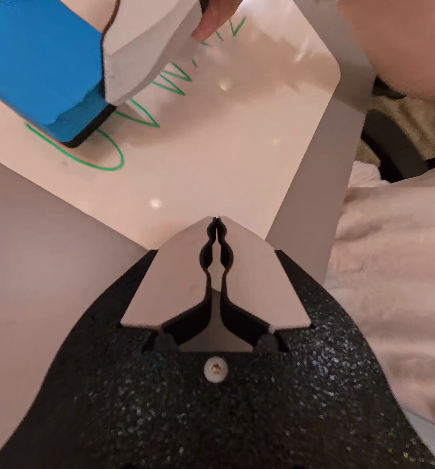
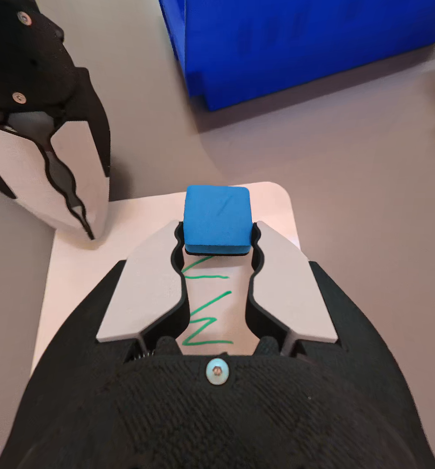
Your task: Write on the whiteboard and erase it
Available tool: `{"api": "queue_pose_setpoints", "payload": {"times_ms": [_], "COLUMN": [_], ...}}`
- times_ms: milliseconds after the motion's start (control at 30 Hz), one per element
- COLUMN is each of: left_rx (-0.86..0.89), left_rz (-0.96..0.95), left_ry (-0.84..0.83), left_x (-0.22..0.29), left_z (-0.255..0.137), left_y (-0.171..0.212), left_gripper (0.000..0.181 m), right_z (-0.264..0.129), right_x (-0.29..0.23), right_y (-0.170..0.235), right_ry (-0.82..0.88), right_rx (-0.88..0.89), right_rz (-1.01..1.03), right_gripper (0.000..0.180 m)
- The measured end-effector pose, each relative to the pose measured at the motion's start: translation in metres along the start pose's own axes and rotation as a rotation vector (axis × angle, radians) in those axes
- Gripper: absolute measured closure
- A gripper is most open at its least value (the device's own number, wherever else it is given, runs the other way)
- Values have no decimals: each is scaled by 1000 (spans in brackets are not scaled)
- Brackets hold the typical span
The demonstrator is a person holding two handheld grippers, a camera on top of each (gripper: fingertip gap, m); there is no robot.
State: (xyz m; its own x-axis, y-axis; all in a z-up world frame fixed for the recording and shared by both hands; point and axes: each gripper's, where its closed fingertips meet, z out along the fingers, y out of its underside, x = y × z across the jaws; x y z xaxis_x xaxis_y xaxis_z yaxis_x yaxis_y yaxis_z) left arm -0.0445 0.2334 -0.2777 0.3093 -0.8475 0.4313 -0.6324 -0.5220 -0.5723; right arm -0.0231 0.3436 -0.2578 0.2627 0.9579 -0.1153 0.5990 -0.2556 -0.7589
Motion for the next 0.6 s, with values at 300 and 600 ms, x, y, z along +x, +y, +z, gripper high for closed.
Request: {"api": "queue_pose_setpoints", "payload": {"times_ms": [300,600], "left_rx": [4,2], "left_rz": [-89,-83], "left_ry": [39,49], "left_x": [0,1], "left_z": [9,12], "left_y": [6,4], "left_gripper": [181,181], "right_z": [13,22], "right_x": [-11,-11], "right_y": [9,7], "right_ry": [-51,-100], "right_rx": [-165,-226], "right_rz": [-98,-135], "right_gripper": [126,126]}}
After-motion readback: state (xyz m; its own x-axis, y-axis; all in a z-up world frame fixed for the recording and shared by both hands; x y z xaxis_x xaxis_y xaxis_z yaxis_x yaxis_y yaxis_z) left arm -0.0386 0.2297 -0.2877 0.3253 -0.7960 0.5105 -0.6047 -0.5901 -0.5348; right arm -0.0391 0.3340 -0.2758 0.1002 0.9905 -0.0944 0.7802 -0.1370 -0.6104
